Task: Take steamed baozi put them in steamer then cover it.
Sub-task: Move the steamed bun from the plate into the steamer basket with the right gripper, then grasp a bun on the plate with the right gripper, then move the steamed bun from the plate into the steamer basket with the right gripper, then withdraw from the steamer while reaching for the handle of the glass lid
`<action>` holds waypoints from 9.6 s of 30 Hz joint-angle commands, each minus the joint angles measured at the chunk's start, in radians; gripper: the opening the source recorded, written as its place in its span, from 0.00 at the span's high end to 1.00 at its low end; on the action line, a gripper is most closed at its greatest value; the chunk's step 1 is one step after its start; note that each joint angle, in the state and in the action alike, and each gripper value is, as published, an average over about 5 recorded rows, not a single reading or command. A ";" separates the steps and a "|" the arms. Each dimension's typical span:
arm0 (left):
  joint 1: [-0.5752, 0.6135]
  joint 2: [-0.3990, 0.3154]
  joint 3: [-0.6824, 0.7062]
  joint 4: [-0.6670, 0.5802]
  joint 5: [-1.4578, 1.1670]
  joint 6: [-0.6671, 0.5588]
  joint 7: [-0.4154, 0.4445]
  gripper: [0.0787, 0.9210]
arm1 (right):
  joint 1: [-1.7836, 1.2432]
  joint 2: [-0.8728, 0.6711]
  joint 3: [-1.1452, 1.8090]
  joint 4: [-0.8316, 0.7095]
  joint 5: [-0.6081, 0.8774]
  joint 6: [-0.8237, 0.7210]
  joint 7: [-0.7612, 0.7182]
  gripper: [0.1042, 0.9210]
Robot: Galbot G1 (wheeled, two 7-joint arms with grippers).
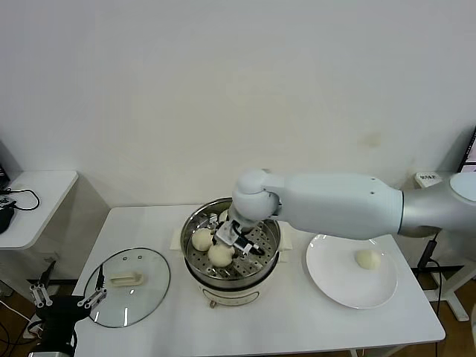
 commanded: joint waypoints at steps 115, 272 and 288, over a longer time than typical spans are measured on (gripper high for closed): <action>-0.038 0.052 0.048 0.031 0.006 0.006 0.008 0.12 | -0.217 -0.733 0.483 -0.072 0.016 -0.268 -0.047 0.37; -0.488 0.298 0.179 0.875 1.162 -0.362 -0.058 0.12 | -2.112 0.329 2.214 0.301 0.263 0.307 0.995 0.12; -0.617 0.291 0.214 0.980 1.126 -0.364 -0.056 0.12 | -2.129 0.338 2.220 0.300 0.238 0.313 0.994 0.12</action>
